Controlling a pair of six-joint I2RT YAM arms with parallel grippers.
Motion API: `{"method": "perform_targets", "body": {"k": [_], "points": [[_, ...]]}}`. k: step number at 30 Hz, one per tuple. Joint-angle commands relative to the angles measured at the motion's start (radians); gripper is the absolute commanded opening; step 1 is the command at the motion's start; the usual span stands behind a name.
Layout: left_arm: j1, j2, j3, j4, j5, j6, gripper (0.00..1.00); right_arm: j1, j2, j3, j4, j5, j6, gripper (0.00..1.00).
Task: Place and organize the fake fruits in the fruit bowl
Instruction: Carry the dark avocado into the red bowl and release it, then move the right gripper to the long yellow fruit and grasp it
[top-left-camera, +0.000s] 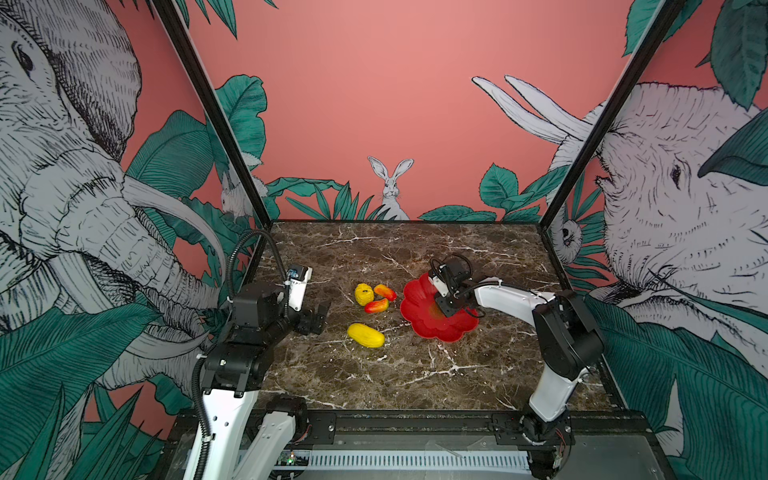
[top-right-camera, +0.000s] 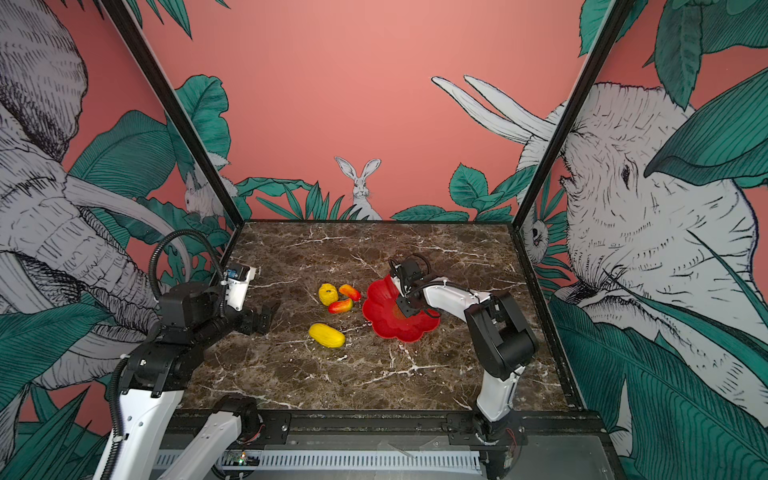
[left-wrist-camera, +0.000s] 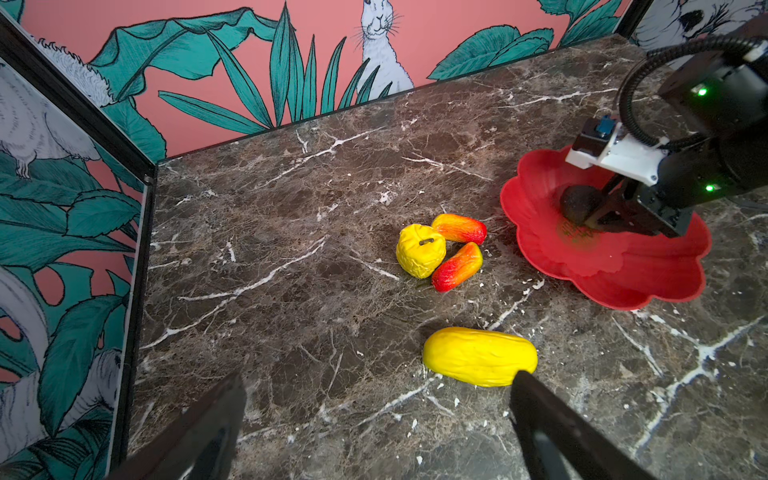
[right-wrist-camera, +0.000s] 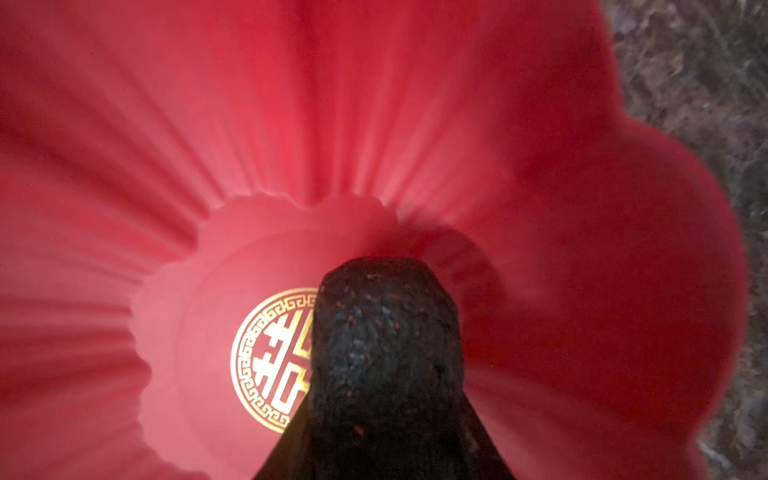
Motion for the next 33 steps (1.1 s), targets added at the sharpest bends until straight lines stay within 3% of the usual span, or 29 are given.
{"method": "perform_targets", "body": {"k": [1, 11, 14, 19, 25, 33], "points": [[-0.003, -0.008, -0.006, 0.019, 0.01, 0.014, 1.0, -0.007, 0.012, 0.025, 0.013, 0.032, 0.015, 0.24], [-0.003, -0.007, -0.005, 0.025, 0.016, 0.015, 1.0, -0.007, -0.058, 0.055, -0.06, 0.044, -0.006, 0.63], [-0.003, -0.007, -0.004, 0.026, 0.02, 0.016, 1.0, 0.0, -0.113, 0.079, -0.112, 0.047, -0.022, 0.79], [-0.003, -0.004, -0.001, 0.023, 0.02, 0.015, 1.0, 0.069, -0.221, 0.115, -0.169, 0.033, -0.071, 0.99], [-0.003, -0.005, 0.001, 0.018, 0.019, 0.017, 1.0, 0.229, -0.231, 0.163, -0.136, -0.071, -0.064, 0.99], [-0.003, -0.019, -0.002, 0.016, 0.018, 0.016, 1.0, 0.401, -0.014, 0.312, -0.065, -0.148, -0.031, 0.99]]}}
